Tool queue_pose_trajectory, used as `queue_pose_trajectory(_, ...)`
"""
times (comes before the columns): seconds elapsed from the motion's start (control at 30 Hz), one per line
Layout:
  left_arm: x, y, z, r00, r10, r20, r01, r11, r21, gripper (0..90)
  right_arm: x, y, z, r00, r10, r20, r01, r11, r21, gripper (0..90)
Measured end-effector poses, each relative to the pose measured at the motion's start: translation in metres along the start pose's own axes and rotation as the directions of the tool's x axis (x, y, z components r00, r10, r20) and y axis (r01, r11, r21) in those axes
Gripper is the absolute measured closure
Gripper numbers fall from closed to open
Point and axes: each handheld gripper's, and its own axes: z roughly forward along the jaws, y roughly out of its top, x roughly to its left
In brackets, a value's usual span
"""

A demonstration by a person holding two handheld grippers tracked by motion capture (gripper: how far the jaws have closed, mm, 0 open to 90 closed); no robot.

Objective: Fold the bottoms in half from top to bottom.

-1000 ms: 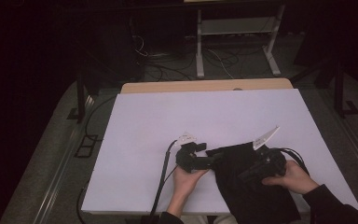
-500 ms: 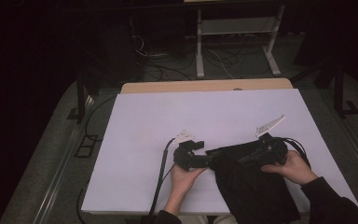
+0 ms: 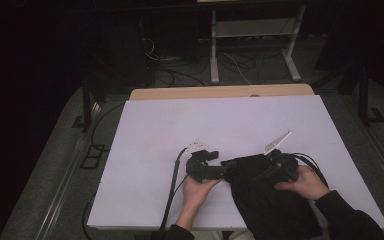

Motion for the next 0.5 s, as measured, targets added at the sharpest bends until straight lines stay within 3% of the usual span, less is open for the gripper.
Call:
queue_pose_trajectory(0.23, 0.0, -0.001, 0.003, 1.0, -0.001, 0.0, 0.001, 1.0, 0.004, 13.7, 0.021, -0.013, 0.003, 0.9967, -0.04, -0.071, 0.043, 0.998, 0.038, 88.7)
queue_pose_trajectory(0.37, 0.001, -0.002, 0.006, 1.0, -0.006, -0.003, 0.006, 0.9999, 0.014, 13.7, 0.029, -0.021, 0.002, 0.9905, -0.056, -0.126, 0.062, 0.997, 0.045, 88.7)
queue_pose_trajectory(0.5, 0.001, -0.003, 0.009, 0.9999, 0.006, -0.016, -0.005, 0.9996, 0.028, 13.6, 0.035, -0.028, 0.004, 0.9861, -0.07, -0.151, 0.081, 0.994, 0.068, 88.7)
